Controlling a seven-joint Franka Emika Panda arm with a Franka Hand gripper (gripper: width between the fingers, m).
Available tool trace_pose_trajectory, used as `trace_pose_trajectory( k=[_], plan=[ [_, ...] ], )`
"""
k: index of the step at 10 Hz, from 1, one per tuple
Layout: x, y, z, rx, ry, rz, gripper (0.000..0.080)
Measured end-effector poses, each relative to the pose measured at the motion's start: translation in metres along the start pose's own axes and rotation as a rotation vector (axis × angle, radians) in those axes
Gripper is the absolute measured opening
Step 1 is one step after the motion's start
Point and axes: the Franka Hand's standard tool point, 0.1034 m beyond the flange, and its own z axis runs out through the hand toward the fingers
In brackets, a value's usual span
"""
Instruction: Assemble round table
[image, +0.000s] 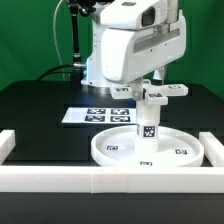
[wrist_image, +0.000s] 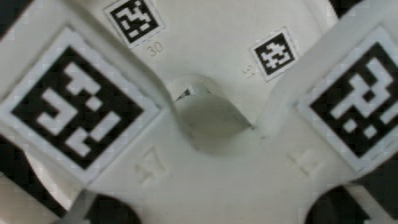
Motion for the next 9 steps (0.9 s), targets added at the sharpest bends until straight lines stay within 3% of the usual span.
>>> trace_pose_trajectory(
  k=[9],
  plan=[
    [0.0001, 0.0005, -0.0004, -0.002, 0.002, 0.008, 0.0443]
  ],
)
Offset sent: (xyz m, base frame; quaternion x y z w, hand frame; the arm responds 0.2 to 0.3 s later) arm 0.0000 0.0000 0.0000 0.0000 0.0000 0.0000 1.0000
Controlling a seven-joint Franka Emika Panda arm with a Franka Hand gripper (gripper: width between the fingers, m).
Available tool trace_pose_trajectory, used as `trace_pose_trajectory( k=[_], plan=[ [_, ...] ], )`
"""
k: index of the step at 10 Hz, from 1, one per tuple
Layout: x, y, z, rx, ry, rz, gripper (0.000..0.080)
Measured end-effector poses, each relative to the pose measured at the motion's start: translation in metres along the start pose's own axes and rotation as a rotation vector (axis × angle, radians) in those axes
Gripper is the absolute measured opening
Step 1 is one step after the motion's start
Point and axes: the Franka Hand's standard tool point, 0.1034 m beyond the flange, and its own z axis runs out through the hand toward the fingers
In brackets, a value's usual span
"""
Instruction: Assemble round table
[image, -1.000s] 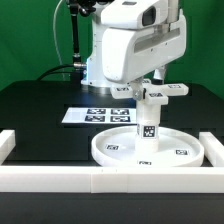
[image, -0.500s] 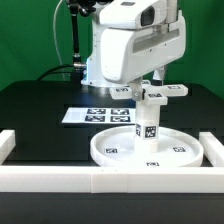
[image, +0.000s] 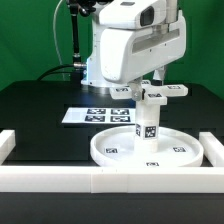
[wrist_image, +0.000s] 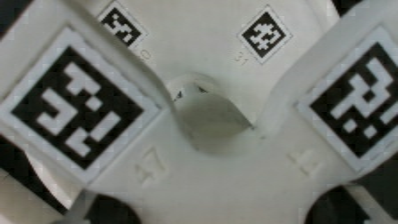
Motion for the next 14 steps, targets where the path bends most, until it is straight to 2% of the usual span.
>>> trace_pose_trajectory(
  k=[1, 4, 7, 10, 14],
  plan=[
    [0.0, 0.0, 0.0, 0.001, 0.001, 0.016, 0.0443],
    [0.002, -0.001, 0.001, 0.017, 0.034, 0.424, 0.0443],
    [0.007, -0.001, 0.001, 0.004, 0.065, 0.702, 0.0443],
    [0.009, -0.001, 0.001, 0.013, 0.095, 1.073, 0.0443],
    [0.01, 0.002, 0.001, 0.031, 0.111, 1.445, 0.0443]
  ],
)
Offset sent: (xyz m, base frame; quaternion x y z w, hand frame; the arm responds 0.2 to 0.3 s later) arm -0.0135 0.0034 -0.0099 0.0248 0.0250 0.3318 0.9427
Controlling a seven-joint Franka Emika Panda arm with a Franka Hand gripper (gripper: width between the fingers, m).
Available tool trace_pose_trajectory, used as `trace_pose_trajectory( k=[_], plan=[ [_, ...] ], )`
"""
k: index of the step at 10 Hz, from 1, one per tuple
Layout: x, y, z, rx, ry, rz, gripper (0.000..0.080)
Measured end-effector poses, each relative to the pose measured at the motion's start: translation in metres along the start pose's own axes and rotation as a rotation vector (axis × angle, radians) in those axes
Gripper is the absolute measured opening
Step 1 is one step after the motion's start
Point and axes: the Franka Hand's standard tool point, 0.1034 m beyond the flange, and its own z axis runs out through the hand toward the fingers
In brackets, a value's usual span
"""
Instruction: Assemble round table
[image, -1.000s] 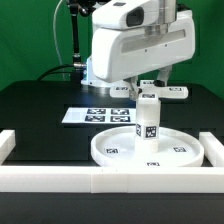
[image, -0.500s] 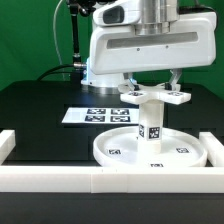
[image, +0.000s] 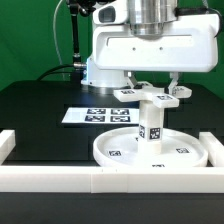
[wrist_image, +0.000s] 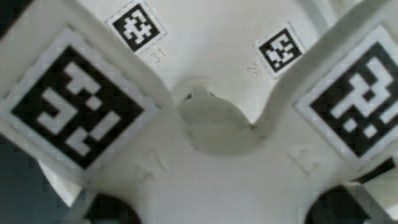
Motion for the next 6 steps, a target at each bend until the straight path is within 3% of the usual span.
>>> trace_pose_trajectory(
  k=[6],
  plan=[
    [0.0048, -0.0043, -0.0002, 0.058, 0.039, 0.616, 0.0443]
  ],
)
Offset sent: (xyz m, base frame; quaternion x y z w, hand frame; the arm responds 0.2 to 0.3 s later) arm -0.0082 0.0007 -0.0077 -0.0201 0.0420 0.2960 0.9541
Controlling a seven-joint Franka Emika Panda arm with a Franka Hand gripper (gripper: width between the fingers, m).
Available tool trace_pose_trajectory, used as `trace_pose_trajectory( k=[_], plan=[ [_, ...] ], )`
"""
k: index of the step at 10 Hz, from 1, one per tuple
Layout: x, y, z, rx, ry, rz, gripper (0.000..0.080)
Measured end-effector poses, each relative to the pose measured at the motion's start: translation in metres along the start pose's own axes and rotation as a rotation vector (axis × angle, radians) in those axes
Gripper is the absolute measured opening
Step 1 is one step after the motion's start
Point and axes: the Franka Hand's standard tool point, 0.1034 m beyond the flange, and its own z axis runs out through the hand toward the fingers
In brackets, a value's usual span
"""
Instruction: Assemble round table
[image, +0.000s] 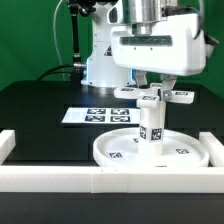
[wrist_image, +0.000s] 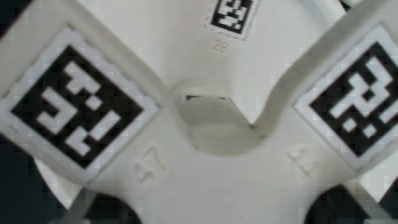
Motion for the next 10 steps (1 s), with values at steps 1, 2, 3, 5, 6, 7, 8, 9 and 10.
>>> trace_pose_trajectory(
  k=[1, 2, 3, 5, 6, 7, 8, 9, 10],
  plan=[
    [0.001, 0.0, 0.001, 0.002, -0.005, 0.065, 0.0443],
    [0.001, 0.0, 0.001, 0.002, -0.006, 0.103, 0.0443],
    [0.001, 0.0, 0.0, -0.003, -0.012, 0.119, 0.0443],
    [0.001, 0.0, 0.001, 0.001, -0.016, 0.117, 0.046],
    [0.0, -0.001, 0.0, 0.002, -0.016, 0.108, 0.061],
    [0.001, -0.002, -0.004, 0.011, -0.023, 0.078, 0.061],
    [0.0, -0.004, -0.015, 0.026, -0.036, 0.066, 0.0641],
    [-0.002, -0.007, -0.026, 0.046, -0.04, 0.058, 0.0648],
    [-0.004, -0.009, -0.031, 0.058, -0.043, 0.036, 0.0648]
  ],
)
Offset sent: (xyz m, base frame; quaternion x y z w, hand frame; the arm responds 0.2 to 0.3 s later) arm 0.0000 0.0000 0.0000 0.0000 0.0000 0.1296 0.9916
